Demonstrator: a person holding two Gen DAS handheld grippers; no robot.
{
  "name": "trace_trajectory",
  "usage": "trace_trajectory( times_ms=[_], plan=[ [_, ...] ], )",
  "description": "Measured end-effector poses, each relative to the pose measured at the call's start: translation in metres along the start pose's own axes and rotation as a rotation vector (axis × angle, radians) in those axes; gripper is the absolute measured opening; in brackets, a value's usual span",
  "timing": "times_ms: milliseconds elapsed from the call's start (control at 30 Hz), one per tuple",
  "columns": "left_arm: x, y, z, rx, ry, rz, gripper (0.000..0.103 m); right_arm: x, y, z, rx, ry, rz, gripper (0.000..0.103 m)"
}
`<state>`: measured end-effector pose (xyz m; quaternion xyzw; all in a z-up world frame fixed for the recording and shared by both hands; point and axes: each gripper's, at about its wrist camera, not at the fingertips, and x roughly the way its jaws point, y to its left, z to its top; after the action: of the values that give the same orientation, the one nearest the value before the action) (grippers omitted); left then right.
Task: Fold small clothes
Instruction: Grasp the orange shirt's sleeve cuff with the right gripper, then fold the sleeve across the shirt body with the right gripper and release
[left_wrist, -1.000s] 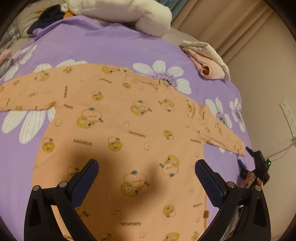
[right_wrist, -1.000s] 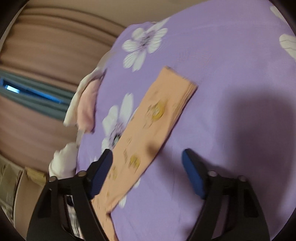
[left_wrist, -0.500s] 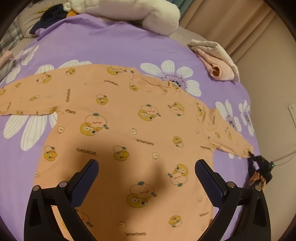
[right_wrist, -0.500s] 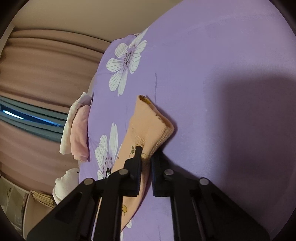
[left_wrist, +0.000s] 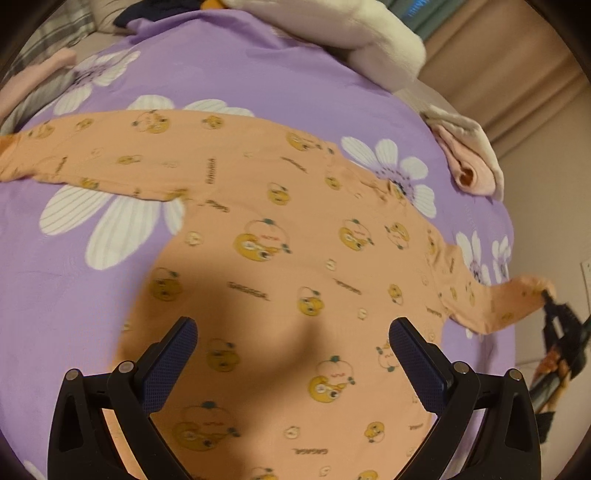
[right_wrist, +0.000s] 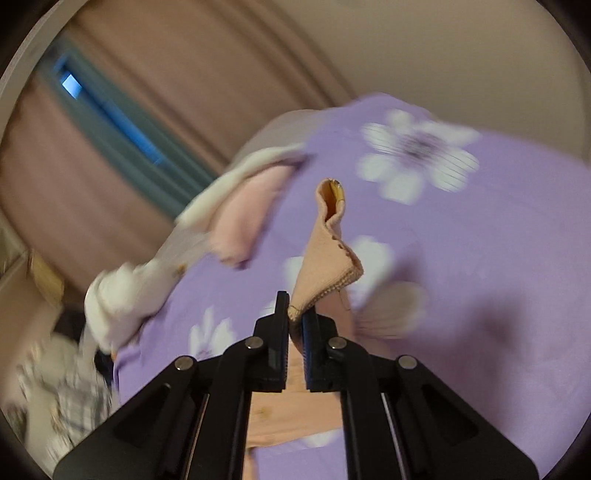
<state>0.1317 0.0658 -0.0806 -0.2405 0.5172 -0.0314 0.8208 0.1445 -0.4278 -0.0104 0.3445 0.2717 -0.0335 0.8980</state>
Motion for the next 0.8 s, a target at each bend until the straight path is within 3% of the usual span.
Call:
trace_trajectory(
  times_ms=[100,267,367,500,700,767,800],
  plan=[
    [-0.012,0.014,0.002,-0.009,-0.012,0.004,0.103,0.013,0.079,-0.007,-0.131,0.023,0.028,0.007],
    [-0.032,0.042,0.006,-0.038,-0.043,0.008,0.103,0.006,0.158,-0.079,-0.345,0.054,0.063,0.007],
    [-0.042,0.063,0.008,-0.069,-0.062,0.024,0.103,0.037,0.204,-0.118,-0.507,0.073,0.054,0.007],
    [-0.049,0.093,0.011,-0.121,-0.077,0.052,0.103,0.083,0.232,-0.173,-0.678,0.130,0.039,0.007],
    [-0.047,0.113,0.019,-0.150,-0.088,0.071,0.103,0.144,0.249,-0.288,-0.960,0.263,-0.009,0.008],
    [-0.044,0.111,0.023,-0.146,-0.084,0.067,0.103,0.163,0.241,-0.325,-1.064,0.334,-0.047,0.016],
    [-0.041,0.109,0.025,-0.140,-0.079,0.058,0.103,0.169,0.237,-0.336,-1.090,0.359,-0.048,0.026]
  ],
)
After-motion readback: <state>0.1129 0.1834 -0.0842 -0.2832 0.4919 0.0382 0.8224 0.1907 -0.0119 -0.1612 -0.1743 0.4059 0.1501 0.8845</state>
